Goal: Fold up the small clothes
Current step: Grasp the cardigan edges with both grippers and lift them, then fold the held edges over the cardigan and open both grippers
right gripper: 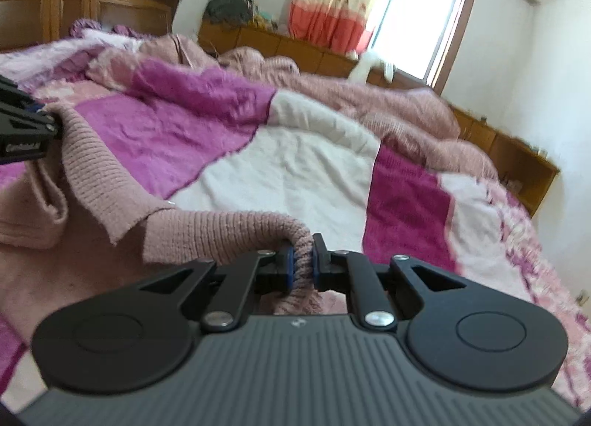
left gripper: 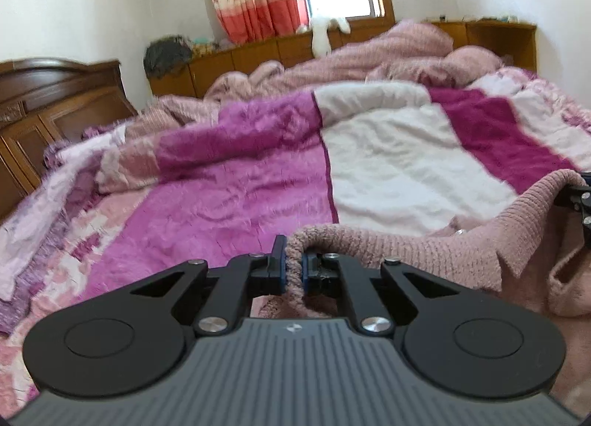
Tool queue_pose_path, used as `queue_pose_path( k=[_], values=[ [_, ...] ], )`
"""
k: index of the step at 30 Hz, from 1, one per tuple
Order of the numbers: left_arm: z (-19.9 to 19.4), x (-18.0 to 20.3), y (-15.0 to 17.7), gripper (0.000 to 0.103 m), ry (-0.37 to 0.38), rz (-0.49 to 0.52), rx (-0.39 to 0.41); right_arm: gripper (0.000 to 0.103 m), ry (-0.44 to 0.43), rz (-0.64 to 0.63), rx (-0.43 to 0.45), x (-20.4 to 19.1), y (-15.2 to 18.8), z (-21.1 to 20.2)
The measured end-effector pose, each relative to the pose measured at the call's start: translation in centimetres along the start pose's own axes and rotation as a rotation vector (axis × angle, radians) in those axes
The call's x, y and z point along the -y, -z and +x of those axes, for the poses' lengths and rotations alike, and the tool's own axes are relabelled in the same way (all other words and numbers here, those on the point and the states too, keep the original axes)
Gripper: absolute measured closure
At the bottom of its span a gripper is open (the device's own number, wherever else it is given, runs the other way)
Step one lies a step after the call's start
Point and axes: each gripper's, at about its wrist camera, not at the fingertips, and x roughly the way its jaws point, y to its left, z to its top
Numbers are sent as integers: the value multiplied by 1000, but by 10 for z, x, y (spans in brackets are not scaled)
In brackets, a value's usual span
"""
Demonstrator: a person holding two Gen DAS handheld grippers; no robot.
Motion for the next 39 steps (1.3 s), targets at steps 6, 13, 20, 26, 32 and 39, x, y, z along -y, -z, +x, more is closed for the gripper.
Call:
queue_pose_path(
  k=[6, 13, 20, 26, 32, 39],
  values=[
    [66, 5, 25, 95, -3, 25, -107, 91, -12, -34, -69, -15, 17, 43],
    [103, 5, 50, 94, 21, 44, -185, 88, -50, -9, -153, -19, 32, 76],
    [94, -15, 45, 60, 31, -37, -216, 79, -85, 57, -165, -6, 33, 78],
    [63, -35, 37, 49, 68, -101, -215, 52, -78, 153, -174, 15, 34, 63],
    [25, -40, 33, 41, 88, -66, -178, 52, -92, 136, -151, 20, 30, 33],
    [-5, -29, 39, 37, 176, -2, -167, 52, -98, 104, -110, 22, 30, -4]
  ],
)
